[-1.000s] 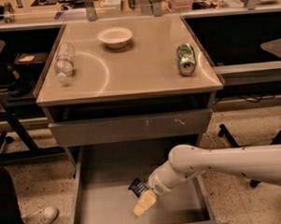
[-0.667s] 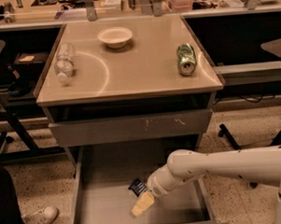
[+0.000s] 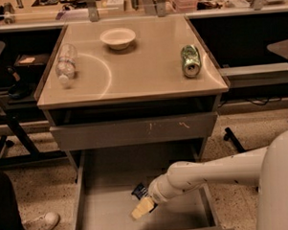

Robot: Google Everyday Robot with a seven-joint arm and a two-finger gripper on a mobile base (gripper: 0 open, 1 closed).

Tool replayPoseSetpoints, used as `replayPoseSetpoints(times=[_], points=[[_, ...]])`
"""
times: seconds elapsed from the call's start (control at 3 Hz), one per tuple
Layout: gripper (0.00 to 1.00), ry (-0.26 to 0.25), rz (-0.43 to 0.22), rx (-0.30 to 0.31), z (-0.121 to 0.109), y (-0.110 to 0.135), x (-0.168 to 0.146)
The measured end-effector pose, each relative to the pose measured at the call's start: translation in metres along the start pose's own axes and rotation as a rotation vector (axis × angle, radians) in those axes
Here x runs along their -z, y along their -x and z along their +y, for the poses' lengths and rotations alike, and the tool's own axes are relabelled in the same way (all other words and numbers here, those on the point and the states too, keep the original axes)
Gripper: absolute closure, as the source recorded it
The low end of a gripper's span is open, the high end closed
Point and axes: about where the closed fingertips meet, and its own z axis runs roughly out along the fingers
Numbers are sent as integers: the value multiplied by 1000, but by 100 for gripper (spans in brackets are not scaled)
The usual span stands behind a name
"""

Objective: Pick rxbar blueberry from middle drawer and place on counter

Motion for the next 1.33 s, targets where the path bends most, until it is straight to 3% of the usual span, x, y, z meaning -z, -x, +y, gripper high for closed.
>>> replayPoseSetpoints(times=[0.67, 1.33], points=[[0, -45, -5, -41, -15, -9, -26], [0, -57, 4, -63, -21, -17, -41]])
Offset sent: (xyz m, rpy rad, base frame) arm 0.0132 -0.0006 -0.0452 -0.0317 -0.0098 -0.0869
